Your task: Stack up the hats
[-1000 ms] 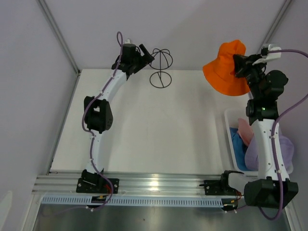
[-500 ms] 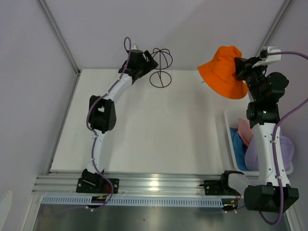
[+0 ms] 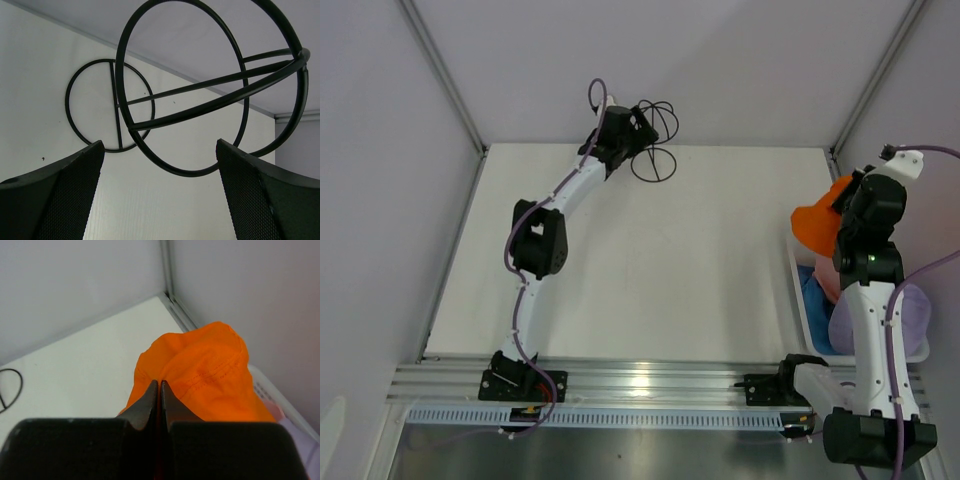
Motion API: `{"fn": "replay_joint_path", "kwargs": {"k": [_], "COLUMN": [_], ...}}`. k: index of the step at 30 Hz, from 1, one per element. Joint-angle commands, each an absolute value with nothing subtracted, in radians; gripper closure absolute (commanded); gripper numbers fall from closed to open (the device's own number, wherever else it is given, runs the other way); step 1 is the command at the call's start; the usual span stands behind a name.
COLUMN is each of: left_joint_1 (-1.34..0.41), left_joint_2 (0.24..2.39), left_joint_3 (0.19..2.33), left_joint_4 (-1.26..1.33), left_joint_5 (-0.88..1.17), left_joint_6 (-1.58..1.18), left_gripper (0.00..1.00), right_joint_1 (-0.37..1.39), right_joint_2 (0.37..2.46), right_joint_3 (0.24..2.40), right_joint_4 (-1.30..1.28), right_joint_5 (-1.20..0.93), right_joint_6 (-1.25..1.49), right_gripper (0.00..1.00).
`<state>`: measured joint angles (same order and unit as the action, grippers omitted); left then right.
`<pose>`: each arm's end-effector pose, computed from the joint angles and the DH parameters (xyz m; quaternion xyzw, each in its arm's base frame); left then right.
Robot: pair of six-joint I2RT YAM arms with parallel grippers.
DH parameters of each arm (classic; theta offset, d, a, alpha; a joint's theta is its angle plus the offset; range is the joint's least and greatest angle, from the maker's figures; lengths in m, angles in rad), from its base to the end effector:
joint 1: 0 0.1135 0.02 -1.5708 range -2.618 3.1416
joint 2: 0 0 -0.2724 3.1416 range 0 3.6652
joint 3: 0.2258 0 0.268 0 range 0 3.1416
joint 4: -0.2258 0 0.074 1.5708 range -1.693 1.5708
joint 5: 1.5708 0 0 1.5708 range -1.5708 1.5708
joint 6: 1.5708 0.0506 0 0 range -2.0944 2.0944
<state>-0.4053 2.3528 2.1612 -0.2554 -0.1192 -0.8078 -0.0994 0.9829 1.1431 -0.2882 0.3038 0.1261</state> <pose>0.5463 -0.2278 0.2622 -0.2000 0.8214 -0.2618 0.4657 0.2358 -0.0387 0.4255 0.1828 0.7263 -0.1049 0.6543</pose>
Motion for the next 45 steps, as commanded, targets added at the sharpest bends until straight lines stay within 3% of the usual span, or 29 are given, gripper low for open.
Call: {"fn": "replay_joint_path", "kwargs": {"k": [1, 6, 7, 8, 9, 11, 12, 19, 23, 27, 28, 31, 41, 44, 45], "left_joint_1": [-0.400, -0.402, -0.400, -0.400, -0.400, -0.400, -0.400, -0.400, -0.400, -0.400, -0.400, -0.399, -0.396, -0.382, -0.380], "left_joint_2": [2.352, 2.335, 2.333, 2.333, 2.335, 2.338, 2.341, 2.403, 2.459, 2.459, 2.456, 2.427, 2.316, 2.299, 2.299], "left_joint_3": [2.171, 2.169, 2.171, 2.169, 2.171, 2.172, 2.171, 2.223, 2.283, 2.276, 2.269, 2.235, 2.261, 2.276, 2.286], "left_joint_4": [-0.204, -0.203, -0.202, -0.201, -0.201, -0.204, -0.206, -0.242, -0.294, -0.337, -0.357, -0.379, -0.639, -0.664, -0.675], "left_joint_5": [-0.104, -0.121, -0.127, -0.127, -0.127, -0.123, -0.123, -0.141, -0.164, -0.202, -0.207, -0.213, -0.249, -0.207, -0.198], "left_joint_6": [-0.808, -0.793, -0.795, -0.793, -0.793, -0.793, -0.793, -0.799, -0.825, -0.833, -0.834, -0.831, -0.801, -0.784, -0.778], "left_gripper": [0.05, 0.04, 0.04, 0.03, 0.03, 0.03, 0.03, 0.04, 0.05, 0.16, 0.24, 0.30, 0.22, 0.25, 0.33], "right_joint_1": [-0.098, -0.095, -0.095, -0.095, -0.095, -0.095, -0.095, -0.095, -0.095, -0.095, -0.095, -0.095, -0.095, -0.095, -0.095], "right_joint_2": [0.924, 0.908, 0.907, 0.910, 0.914, 0.914, 0.910, 0.859, 0.822, 0.818, 0.819, 0.822, 0.831, 0.828, 0.828], "right_joint_3": [1.127, 1.108, 1.095, 1.083, 1.075, 1.088, 1.113, 1.298, 1.275, 1.275, 1.275, 1.269, 1.221, 1.203, 1.200], "right_joint_4": [-0.452, -0.670, -0.698, -0.710, -0.721, -0.742, -0.742, -0.672, -0.575, -0.548, -0.542, -0.525, -0.491, -0.480, -0.479], "right_joint_5": [0.468, 0.509, 0.512, 0.512, 0.506, 0.500, 0.480, 0.319, 0.223, 0.225, 0.225, 0.221, 0.195, 0.195, 0.193], "right_joint_6": [0.190, 0.273, 0.284, 0.296, 0.320, 0.340, 0.336, 0.218, 0.150, 0.155, 0.153, 0.155, 0.176, 0.184, 0.187], "right_gripper": [1.00, 1.00, 0.93, 0.78, 0.47, 0.12, 0.01, 0.00, 0.00, 0.01, 0.00, 0.00, 0.00, 0.00, 0.00]}}
